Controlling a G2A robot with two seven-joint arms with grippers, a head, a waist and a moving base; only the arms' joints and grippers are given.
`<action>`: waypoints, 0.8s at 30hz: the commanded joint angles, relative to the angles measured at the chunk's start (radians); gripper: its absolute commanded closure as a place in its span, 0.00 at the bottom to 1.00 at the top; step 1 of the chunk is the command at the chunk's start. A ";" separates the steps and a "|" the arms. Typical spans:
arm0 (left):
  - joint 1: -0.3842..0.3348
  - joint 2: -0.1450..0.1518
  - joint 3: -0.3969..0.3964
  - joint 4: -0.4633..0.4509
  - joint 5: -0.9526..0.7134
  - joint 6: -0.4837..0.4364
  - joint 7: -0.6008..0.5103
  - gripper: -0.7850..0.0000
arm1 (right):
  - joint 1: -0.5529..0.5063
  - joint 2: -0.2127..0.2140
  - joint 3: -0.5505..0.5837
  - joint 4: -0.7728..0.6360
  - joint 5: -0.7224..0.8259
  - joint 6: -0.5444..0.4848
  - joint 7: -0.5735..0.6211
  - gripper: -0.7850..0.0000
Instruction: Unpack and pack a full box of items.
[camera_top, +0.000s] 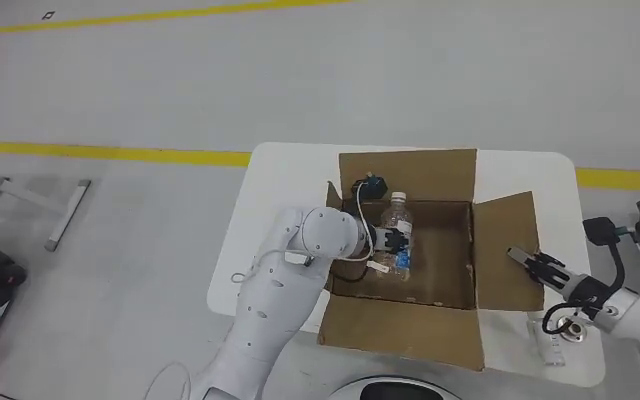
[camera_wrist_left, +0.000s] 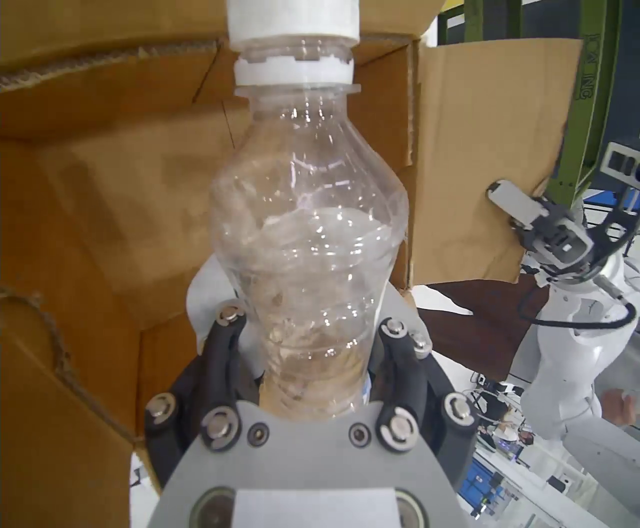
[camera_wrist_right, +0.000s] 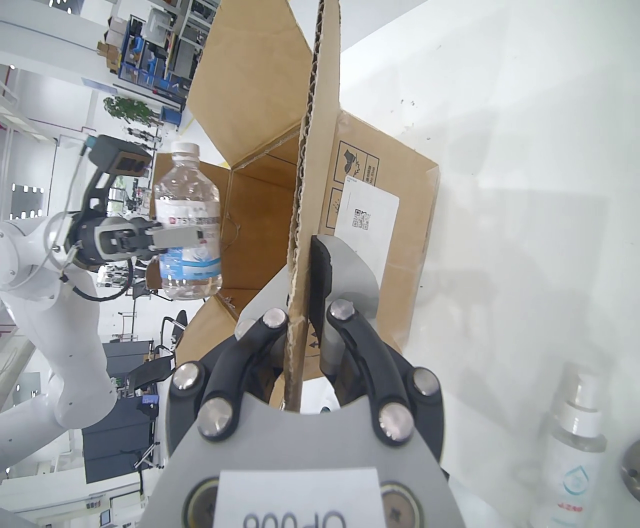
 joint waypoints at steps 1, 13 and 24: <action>-0.016 -0.004 0.031 0.030 0.034 0.028 0.000 1.00 | -0.004 0.000 0.006 -0.009 0.011 -0.001 0.004 1.00; -0.096 -0.027 0.126 0.199 0.111 0.138 0.003 1.00 | -0.029 0.004 0.044 -0.095 0.062 -0.009 0.026 1.00; -0.116 -0.037 0.146 0.305 0.136 0.173 0.015 0.31 | -0.044 0.008 0.062 -0.136 0.060 -0.032 0.030 1.00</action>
